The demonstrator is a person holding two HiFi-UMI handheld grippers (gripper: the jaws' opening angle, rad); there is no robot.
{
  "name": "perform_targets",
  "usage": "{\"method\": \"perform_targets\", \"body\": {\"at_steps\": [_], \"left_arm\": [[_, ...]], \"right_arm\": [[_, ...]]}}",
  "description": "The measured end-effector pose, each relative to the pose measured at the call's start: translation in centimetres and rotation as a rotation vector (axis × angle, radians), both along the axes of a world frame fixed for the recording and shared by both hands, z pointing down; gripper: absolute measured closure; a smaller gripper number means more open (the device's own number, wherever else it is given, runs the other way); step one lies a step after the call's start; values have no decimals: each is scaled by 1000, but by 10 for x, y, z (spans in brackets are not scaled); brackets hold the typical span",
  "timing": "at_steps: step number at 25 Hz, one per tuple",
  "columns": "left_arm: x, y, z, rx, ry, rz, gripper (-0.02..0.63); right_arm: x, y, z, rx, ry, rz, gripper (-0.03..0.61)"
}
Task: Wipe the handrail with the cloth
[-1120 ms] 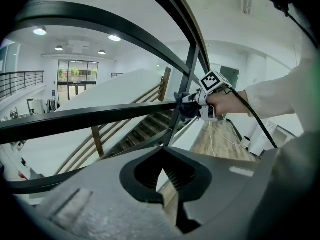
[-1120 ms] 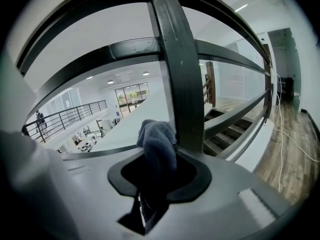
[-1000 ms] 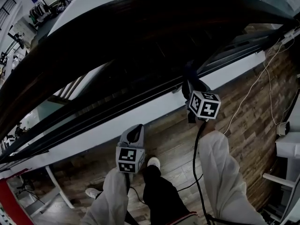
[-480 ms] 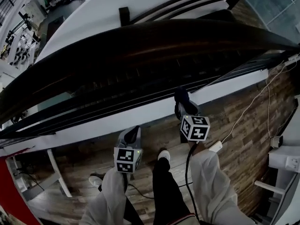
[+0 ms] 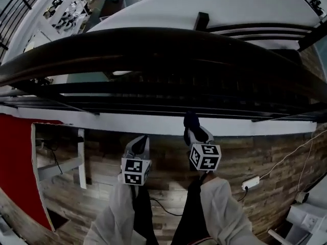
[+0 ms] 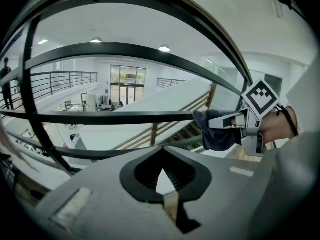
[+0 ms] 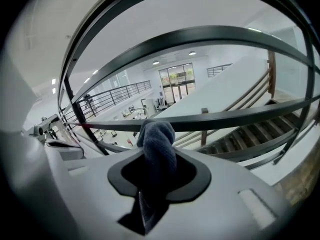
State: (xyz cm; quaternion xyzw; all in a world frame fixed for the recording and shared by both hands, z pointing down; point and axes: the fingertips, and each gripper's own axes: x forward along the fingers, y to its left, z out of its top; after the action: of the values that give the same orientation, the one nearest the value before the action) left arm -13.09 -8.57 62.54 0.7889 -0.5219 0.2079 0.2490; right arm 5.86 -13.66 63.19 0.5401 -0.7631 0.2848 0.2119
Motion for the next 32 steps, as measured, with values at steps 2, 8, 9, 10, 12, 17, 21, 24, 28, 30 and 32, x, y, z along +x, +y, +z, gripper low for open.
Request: {"method": "perform_targets", "body": {"at_steps": [2,8,9,10,12,17,21,24,28,30,32], "left_arm": [[-50,10,0,-8,-11,-64,611],[-173,46,11,-34,-34,-197,611],[-191,50,16,-36,-39,-216,612],[-208,52,19,-35,-40,-236,612],[-236,53,22,-25,-34,-268,612],[-290,42,37,8,-24,-284,611],[-321,28,59,17,-6,-294,612],[-340,15,77,19,8,-301,611],[-361,-2,93,39,21,-298,611],[-368,-7,102,41,31,-306,611],[-372,-10,112,38,34,-314,611]], "right_arm": [[-55,5,5,-15,-18,-59,488],[-197,24,16,-44,-99,-194,488],[-218,26,19,-50,-103,-215,488],[-238,27,22,-54,-106,-238,488],[-277,28,29,-62,-113,-280,488],[-360,22,53,-76,-155,-320,488],[-414,5,70,-71,-164,-340,488],[-450,-10,85,-68,-166,-356,488],[-495,-33,103,-58,-169,-362,488],[-513,-43,113,-69,-192,-351,487],[-529,-52,124,-89,-228,-340,487]]}}
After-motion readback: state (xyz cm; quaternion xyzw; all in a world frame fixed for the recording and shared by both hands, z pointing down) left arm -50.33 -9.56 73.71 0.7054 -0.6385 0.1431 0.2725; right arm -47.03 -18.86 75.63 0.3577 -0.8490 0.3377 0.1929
